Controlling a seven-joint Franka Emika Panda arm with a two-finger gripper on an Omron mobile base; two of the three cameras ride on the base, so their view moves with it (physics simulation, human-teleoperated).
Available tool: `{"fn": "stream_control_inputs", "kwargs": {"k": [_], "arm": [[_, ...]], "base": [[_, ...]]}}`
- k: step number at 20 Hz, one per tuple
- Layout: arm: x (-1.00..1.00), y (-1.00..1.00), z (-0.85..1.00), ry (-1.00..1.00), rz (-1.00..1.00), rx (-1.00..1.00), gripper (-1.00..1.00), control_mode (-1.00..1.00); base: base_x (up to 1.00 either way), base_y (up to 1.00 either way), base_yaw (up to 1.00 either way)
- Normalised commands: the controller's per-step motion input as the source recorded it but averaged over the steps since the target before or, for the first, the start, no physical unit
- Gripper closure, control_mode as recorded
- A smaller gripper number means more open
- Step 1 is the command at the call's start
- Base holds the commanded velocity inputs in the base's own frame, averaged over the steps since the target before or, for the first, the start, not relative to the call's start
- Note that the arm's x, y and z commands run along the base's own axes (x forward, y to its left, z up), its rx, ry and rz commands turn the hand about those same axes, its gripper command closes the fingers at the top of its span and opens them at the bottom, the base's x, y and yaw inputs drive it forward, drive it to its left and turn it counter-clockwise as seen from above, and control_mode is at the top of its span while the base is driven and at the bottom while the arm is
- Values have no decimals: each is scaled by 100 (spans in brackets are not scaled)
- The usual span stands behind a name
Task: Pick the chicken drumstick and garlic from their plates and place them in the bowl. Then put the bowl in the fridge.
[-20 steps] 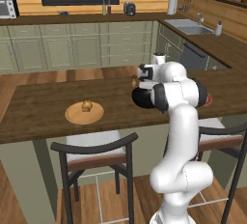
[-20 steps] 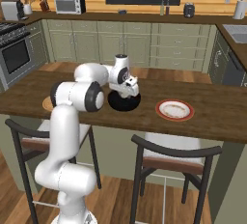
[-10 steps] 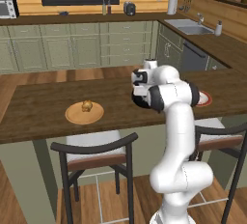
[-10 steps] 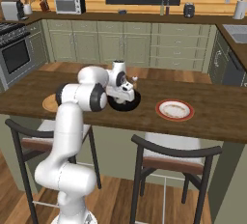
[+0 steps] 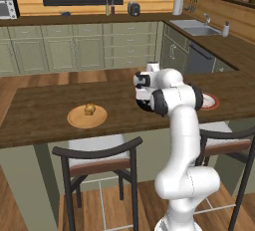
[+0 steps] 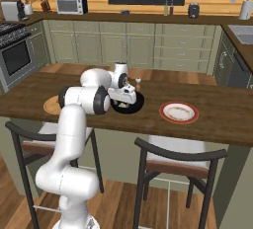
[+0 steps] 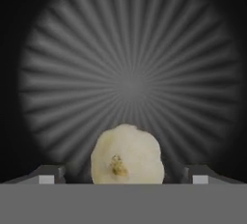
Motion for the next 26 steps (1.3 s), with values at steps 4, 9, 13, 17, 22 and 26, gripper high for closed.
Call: {"fn": "stream_control_inputs", "kwargs": {"k": [4,9,13,17,22,26], "arm": [[-44,15,37,-8,0,0,-100,-100],[-68,22,64,-1,2,1,-100,-100],[-51,59,51,0,0,5,-100,-100],[-38,91,6,-2,0,2,-100,-100],[-5,82,2,0,0,0,-100,-100],[1,86,0,0,0,0,-100,-100]], "base": [[0,0,0],[0,0,0],[0,0,0],[0,0,0],[0,0,0],[0,0,0]]}}
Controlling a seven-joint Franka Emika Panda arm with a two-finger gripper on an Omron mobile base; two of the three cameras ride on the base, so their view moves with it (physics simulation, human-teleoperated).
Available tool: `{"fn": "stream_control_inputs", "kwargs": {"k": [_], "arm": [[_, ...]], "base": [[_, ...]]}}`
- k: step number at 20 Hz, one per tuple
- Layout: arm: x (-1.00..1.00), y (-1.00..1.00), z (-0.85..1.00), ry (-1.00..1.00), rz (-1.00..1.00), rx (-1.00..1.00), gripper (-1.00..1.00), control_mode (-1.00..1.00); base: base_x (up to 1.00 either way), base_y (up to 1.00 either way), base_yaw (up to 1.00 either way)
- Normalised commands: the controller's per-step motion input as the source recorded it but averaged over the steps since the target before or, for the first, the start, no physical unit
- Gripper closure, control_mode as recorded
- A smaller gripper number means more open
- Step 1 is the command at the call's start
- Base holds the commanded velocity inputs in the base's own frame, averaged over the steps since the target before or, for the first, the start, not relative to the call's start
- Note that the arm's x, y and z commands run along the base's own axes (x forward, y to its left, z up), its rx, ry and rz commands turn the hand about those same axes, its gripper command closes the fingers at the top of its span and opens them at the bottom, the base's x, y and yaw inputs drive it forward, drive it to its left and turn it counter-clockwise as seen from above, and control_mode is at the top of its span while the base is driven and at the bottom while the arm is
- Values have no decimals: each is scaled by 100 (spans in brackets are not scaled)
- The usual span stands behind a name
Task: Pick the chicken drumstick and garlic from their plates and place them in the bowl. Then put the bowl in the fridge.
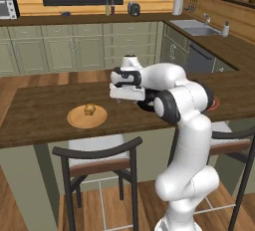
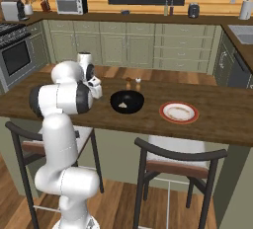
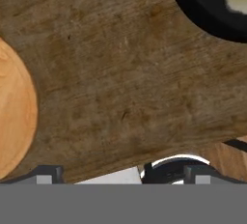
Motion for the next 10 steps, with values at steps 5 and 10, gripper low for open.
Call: {"fn": "stream_control_inputs", "kwargs": {"k": [5,10], "arm": [[1,78,0,0,1,1,-100,-100],[0,69,0,0,10,4,-100,-100]], "base": [[0,0,0],[0,0,0]]}}
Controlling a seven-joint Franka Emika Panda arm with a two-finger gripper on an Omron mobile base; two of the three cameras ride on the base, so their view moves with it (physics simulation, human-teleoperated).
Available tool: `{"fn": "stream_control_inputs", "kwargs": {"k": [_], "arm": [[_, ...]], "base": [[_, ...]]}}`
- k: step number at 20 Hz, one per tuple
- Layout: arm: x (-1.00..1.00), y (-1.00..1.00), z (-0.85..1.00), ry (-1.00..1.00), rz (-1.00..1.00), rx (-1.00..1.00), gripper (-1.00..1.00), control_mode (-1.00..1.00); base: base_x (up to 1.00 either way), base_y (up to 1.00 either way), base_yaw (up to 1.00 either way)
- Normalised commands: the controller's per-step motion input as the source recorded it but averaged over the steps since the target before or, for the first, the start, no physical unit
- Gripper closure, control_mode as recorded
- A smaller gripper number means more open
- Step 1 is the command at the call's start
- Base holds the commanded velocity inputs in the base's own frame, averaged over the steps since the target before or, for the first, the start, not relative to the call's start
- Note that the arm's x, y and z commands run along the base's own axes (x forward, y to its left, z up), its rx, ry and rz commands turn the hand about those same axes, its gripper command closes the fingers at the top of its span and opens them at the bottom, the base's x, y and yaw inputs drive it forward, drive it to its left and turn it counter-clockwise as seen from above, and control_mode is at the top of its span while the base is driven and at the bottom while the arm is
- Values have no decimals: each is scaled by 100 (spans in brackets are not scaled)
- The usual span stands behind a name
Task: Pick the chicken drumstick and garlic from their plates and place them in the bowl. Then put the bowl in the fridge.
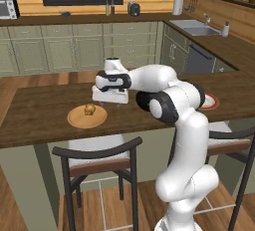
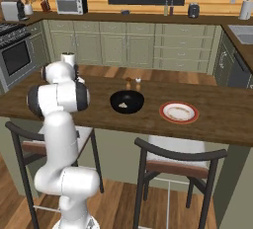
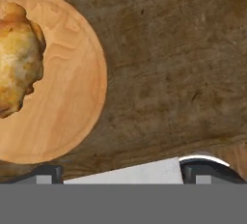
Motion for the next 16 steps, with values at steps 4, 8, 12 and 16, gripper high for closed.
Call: {"fn": "stream_control_inputs", "kwargs": {"k": [4,8,12,16], "arm": [[0,61,0,-11,14,1,-100,-100],[7,69,-9,-9,8,0,-100,-100],[54,28,-24,-2,1,0,-100,-100],[49,7,-2,0,0,0,-100,-100]], "base": [[0,0,0],[0,0,0],[0,0,0],[0,0,0]]}}
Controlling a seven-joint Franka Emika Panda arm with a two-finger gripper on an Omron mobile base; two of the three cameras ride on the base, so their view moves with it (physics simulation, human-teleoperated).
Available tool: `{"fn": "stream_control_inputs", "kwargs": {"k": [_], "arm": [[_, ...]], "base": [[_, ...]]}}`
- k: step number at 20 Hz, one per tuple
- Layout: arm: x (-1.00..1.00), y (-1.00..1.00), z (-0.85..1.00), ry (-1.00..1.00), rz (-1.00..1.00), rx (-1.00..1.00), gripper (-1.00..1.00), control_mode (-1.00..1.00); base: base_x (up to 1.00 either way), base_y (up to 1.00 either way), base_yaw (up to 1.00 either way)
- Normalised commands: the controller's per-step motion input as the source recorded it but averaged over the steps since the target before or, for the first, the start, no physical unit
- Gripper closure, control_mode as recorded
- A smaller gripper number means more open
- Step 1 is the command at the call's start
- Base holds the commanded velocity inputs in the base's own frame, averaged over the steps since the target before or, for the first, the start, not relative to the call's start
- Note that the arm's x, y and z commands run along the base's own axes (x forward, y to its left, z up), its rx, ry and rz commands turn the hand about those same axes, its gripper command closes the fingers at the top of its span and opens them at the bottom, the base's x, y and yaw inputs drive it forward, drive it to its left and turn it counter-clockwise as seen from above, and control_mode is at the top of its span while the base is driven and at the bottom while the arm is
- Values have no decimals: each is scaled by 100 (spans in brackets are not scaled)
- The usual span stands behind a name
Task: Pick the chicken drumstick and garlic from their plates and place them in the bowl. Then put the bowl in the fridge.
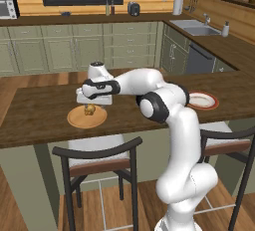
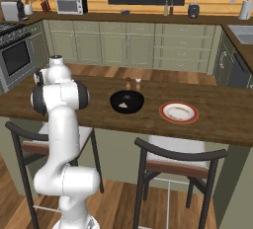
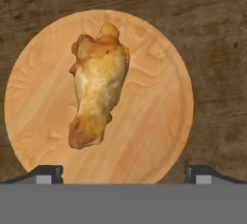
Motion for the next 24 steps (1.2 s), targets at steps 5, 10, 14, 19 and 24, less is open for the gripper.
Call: {"fn": "stream_control_inputs", "kwargs": {"k": [5,10,14,19,24], "arm": [[43,16,-14,3,0,0,-100,-100],[38,11,-37,1,0,0,-100,-100],[37,8,-27,2,0,0,-100,-100],[11,11,-43,5,0,0,-100,-100],[-34,3,-40,2,0,0,100,-100]], "base": [[0,0,0],[0,0,0],[0,0,0],[0,0,0],[0,0,0]]}}
